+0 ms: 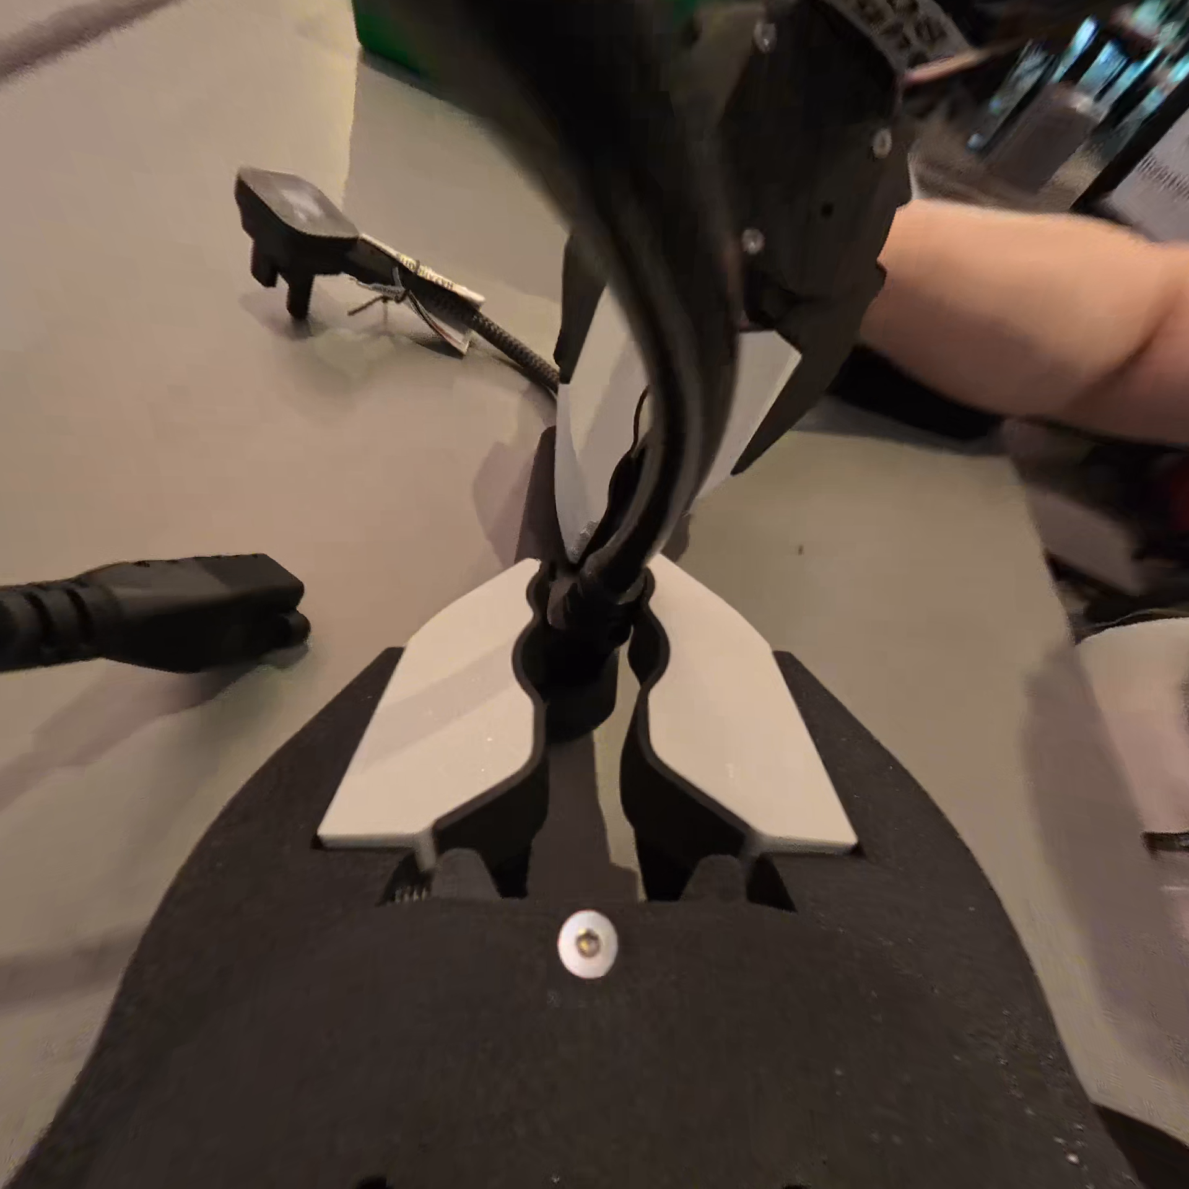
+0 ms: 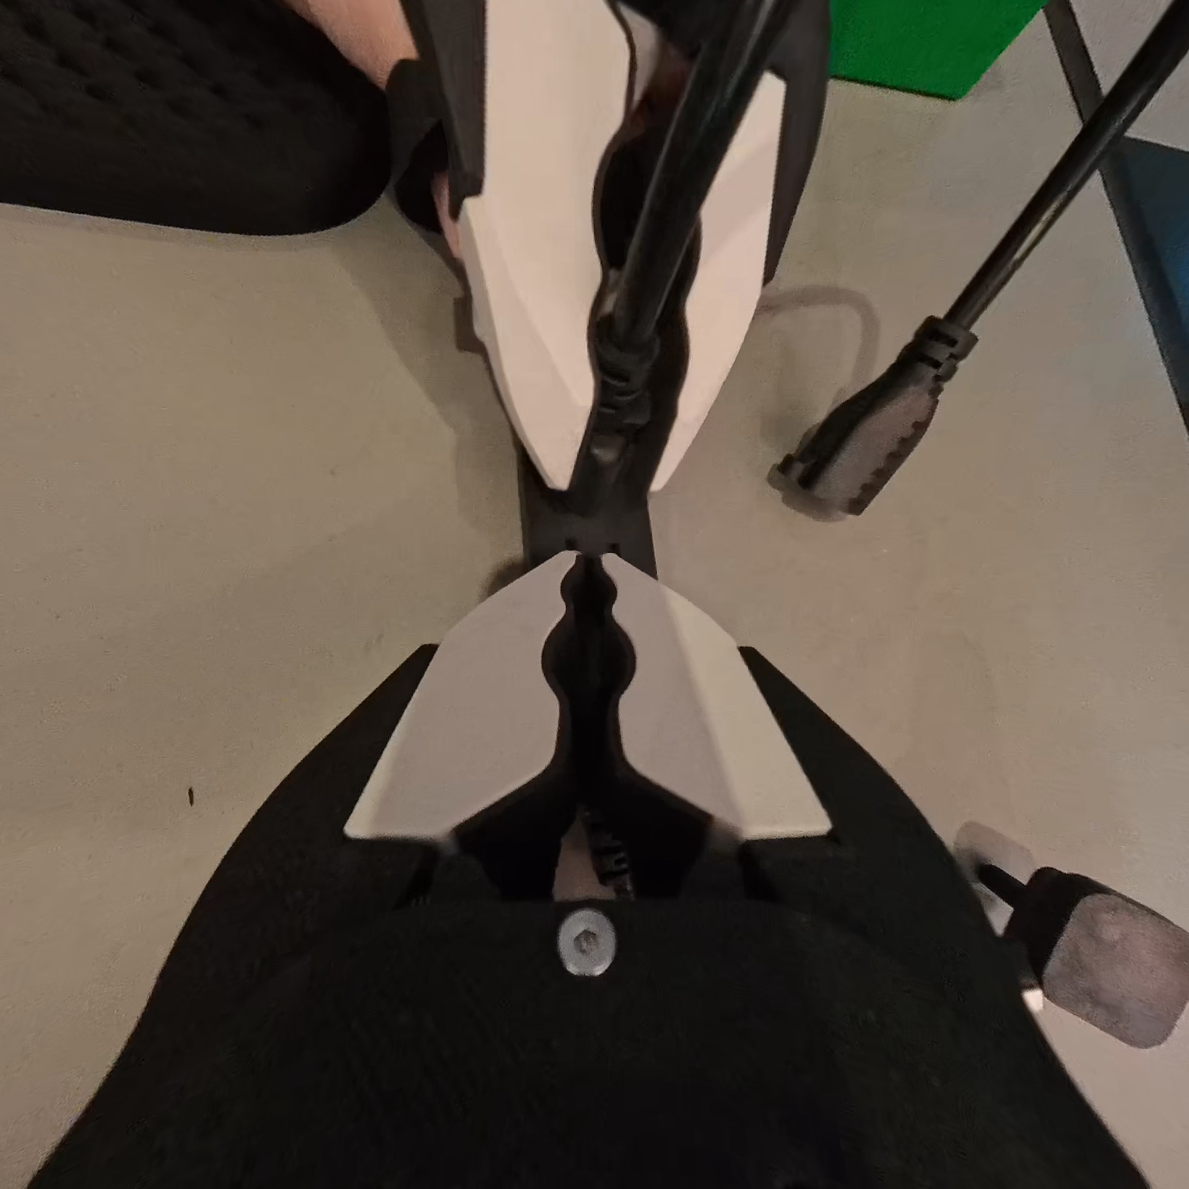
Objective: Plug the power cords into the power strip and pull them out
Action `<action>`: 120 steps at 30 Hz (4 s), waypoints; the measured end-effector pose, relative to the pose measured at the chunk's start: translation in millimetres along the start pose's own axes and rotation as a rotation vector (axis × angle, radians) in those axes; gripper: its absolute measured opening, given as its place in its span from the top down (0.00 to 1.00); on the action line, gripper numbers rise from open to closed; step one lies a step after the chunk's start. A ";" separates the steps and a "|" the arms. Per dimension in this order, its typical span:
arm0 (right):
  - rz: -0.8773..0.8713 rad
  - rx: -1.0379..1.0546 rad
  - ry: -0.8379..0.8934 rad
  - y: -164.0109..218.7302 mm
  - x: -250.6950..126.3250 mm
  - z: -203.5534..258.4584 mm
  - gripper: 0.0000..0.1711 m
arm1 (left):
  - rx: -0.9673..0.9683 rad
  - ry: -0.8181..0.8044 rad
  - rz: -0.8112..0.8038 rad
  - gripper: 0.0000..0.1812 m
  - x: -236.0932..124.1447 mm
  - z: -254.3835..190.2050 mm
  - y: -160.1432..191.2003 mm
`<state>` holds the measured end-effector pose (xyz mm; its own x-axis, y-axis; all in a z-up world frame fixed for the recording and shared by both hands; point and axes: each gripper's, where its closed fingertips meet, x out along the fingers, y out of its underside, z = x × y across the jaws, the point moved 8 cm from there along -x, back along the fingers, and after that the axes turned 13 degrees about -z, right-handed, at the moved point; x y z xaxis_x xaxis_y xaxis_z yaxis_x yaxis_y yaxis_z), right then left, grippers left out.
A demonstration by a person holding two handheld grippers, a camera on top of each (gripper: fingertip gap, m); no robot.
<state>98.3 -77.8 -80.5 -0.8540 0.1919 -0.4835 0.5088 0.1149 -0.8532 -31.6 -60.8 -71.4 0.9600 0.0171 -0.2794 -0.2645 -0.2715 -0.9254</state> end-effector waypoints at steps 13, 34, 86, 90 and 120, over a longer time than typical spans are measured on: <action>-0.002 0.006 -0.009 -0.6 1.4 -1.1 0.98 | 0.301 -0.089 0.090 0.88 4.3 -18.8 -3.3; -0.013 -0.017 0.004 -1.6 2.2 2.9 0.98 | 0.080 0.009 -0.003 0.83 -3.3 0.7 0.3; -0.013 -0.021 0.038 -1.3 2.0 4.7 0.98 | 0.224 -0.095 0.109 0.87 8.3 -5.4 9.5; -0.010 -0.019 0.031 -1.6 1.9 5.8 0.98 | 0.275 -0.095 0.129 0.87 8.2 -8.4 9.6; 0.008 -0.017 0.003 -2.8 4.2 5.1 0.97 | 0.301 -0.101 0.157 0.89 6.7 -12.2 3.4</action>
<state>92.8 -82.3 -81.2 -0.8496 0.1960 -0.4896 0.5174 0.1304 -0.8457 -25.0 -73.3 -73.3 0.8955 0.0973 -0.4343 -0.4378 0.0173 -0.8989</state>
